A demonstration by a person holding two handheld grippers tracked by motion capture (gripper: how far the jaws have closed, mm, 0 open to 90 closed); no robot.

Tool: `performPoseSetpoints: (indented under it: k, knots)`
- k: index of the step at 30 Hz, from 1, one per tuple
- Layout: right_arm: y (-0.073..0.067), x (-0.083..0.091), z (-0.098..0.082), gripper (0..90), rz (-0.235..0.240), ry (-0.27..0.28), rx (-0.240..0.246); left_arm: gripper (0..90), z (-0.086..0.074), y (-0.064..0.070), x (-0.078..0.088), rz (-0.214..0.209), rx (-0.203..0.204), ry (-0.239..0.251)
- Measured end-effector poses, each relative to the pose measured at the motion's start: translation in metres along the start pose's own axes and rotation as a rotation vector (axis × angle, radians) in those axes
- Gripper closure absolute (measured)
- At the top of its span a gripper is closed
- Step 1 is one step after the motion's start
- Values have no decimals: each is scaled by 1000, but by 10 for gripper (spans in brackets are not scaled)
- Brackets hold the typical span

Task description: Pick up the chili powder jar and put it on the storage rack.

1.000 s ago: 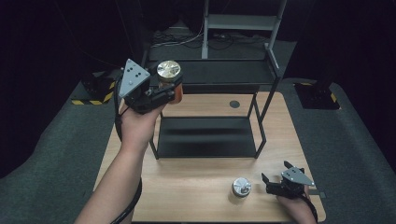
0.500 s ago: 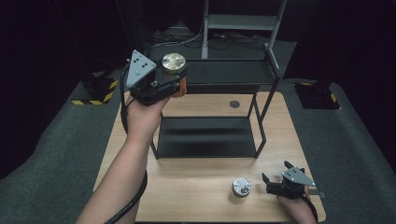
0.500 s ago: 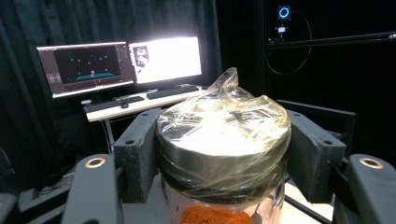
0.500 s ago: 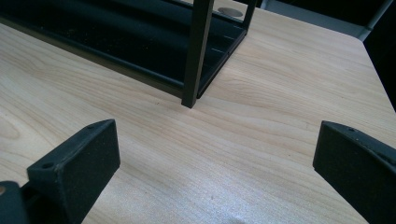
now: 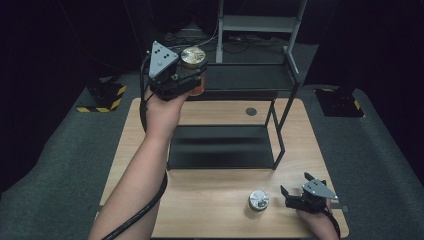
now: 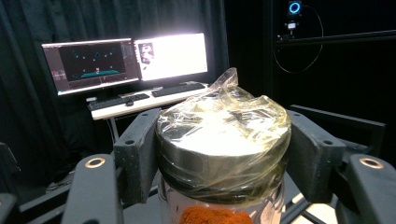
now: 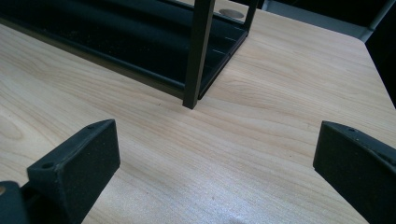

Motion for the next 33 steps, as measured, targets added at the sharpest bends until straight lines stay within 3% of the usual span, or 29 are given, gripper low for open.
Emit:
performPoseSetpoints:
  k: [12,19,33]
  knots:
    - [1,0,0,0,4,4,-5,345,0,-6,-15,18,5,-6]
    - [1,1,0,0,4,4,-9,345,-4,-13,-22,30,31,-15]
    - [1,1,0,0,6,5,-6,345,-10,-12,-30,30,23,-41]
Point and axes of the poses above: each handheld gripper's, and its own axes: x roughly backward along the jaws, z roughly out of its top, y roughly to its right, the point moved 10 cm from there along -x, roughly forward along the jaws, and after that the axes turned 9 degrees about -x, right-handed, at the moved point
